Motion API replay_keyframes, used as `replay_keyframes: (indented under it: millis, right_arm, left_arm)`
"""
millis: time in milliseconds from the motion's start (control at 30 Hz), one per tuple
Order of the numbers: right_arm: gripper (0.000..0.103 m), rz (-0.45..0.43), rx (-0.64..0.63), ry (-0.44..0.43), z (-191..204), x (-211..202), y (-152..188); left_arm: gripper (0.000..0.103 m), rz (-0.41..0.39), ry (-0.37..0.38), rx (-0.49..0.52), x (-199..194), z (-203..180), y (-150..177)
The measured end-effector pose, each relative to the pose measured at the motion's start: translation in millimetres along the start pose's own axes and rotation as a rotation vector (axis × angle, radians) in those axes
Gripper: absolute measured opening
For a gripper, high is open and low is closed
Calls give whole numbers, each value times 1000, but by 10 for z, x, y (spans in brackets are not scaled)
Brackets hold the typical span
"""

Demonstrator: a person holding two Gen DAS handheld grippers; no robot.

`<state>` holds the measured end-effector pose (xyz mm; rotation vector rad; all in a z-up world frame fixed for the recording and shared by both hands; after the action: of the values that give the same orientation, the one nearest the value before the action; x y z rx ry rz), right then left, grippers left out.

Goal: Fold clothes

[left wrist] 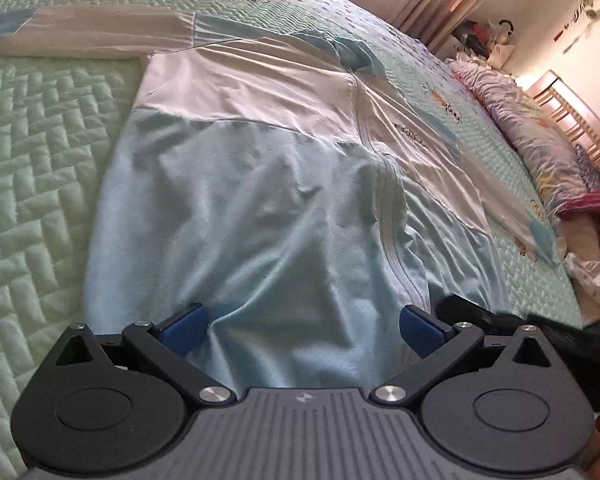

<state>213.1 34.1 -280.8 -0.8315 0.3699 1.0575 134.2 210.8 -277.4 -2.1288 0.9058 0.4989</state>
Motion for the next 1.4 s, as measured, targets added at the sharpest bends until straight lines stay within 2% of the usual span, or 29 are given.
replay_keyframes:
  millis: [67,133,167,233,267,333,400,467,500,600,667,700,733,767,800,900,1000,1033,1067,1133,1200,1267,1300,1400]
  right_arm:
    - [10,35,-30,-89,152,-111,120]
    - [16,117,-78,-124,261,-57,262]
    - [20,153,-107,-109,273,48,271]
    - [17,183,-168,-16,237,305,260]
    - [12,195,-140,-10,199,453,185]
    - [11,186,2,-70,135,628,-53]
    - [12,150,69,-67,106,704,-266]
    - [22,177,67,-84,175,664,-307]
    - [23,178,42,-110,227,593,-301]
    - [35,143,28,-170,255,347,-320]
    - [54,127,74,-148,121,379,-392]
    - [55,122,89,-119,36,432,-434]
    - [42,115,85,-66,-74,497,-474]
    - [24,107,94,-43,-142,522,-486]
    - [22,95,93,-46,-111,513,-518]
    - [26,62,88,-61,-11,479,-609]
    - [30,102,15,-190,344,445,-560]
    - [31,120,-16,-195,397,472,-552]
    - [32,137,-41,-174,431,553,-553]
    - [32,145,-81,-76,376,776,-639]
    - [26,135,-73,22,230,1011,-776]
    - [26,128,-10,0,182,1065,-883]
    - [28,124,2,-17,203,1027,-922]
    - [35,104,-11,-144,365,818,-953]
  left_arm:
    - [102,-18,30,-34,-75,8,47]
    - [102,-30,45,-45,-108,-29,96]
    - [102,-34,44,-39,-108,-59,109]
    - [102,-43,50,-5,-94,-160,107]
    - [102,-43,55,22,-81,-221,104]
    - [102,-17,63,89,-29,-322,129]
    - [102,28,56,102,54,-299,183]
    - [102,41,45,75,57,-210,218]
    - [102,37,56,74,30,-192,220]
    - [102,41,71,102,-14,-188,231]
    - [102,68,80,113,49,-201,270]
    - [102,73,72,118,63,-208,282]
    - [102,73,65,123,64,-214,287]
    - [102,74,64,123,56,-219,284]
    - [102,76,65,120,45,-229,274]
    - [102,71,66,117,-10,-247,203]
    - [102,59,95,143,-6,-380,87]
    - [102,59,116,163,32,-468,53]
    - [102,64,138,184,81,-553,26]
    - [102,99,183,233,248,-698,14]
    - [102,146,153,241,460,-651,33]
    - [102,187,112,218,596,-513,66]
    - [102,186,131,218,587,-497,68]
    - [102,202,169,210,543,-510,30]
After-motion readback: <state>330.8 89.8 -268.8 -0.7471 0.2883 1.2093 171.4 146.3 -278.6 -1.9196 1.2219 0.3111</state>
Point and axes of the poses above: each gripper's, at about its wrist camera, not at the fingertips, and x roughly the way its jaws point, z to its left, y to its underside, the point moved 9 cm from there along x, roughly the way its jaws point, and after that the axes turned 15 degrees about y, right-handed, at the moved point
